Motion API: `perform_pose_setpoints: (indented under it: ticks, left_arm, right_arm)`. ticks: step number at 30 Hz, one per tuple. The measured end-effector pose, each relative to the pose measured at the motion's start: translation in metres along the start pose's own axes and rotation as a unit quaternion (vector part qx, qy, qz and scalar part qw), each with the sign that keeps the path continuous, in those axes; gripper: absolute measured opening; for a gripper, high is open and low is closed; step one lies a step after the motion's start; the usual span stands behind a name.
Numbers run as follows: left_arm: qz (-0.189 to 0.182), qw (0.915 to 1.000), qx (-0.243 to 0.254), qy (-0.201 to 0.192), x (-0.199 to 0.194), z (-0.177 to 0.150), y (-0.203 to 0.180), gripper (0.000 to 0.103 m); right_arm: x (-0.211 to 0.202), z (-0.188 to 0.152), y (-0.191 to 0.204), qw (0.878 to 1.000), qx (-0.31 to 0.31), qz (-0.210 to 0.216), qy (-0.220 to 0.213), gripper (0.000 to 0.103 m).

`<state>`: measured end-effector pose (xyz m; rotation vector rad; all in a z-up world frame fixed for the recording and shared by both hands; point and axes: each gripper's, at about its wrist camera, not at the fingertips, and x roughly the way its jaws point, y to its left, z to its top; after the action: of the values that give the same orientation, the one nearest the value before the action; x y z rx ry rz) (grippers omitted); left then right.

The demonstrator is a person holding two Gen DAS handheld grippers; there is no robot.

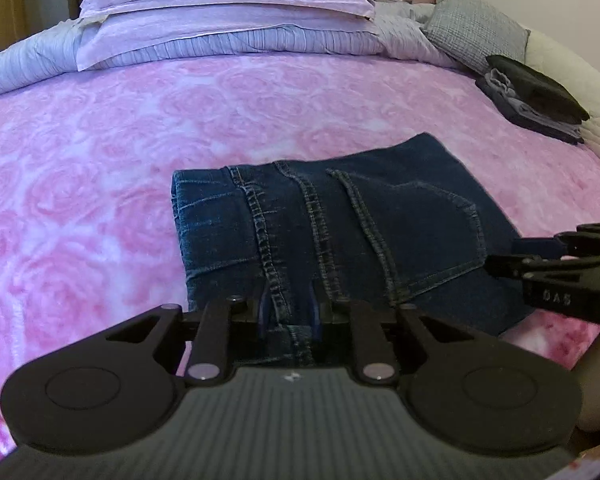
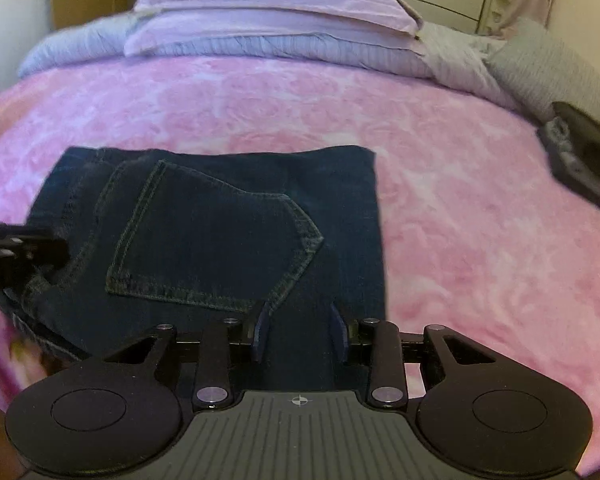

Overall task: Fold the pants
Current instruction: 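Grasp the folded jeans bundle with both grippers and lift it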

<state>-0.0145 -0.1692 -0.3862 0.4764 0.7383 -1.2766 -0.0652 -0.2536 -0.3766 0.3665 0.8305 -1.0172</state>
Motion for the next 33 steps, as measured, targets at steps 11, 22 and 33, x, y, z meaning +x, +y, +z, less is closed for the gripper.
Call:
perform_pose_setpoints:
  ticks: [11,22,33]
  left_arm:
    - [-0.016,0.9992,-0.002,-0.037,-0.066,-0.008,-0.002,0.033]
    - [-0.089,0.9762,-0.197,0.01,-0.032,-0.002,0.105,0.059]
    - [-0.187,0.9285,-0.312,0.076,0.061,-0.015,0.127,0.053]
  right_arm:
    - [-0.061,-0.012,0.015,0.999,0.002,0.008,-0.042,0.044]
    - [-0.023,-0.021,-0.07,0.98,0.171,0.094,-0.04,0.06]
    - [0.059,-0.024,-0.147,0.918,0.307,0.252,0.003,0.06]
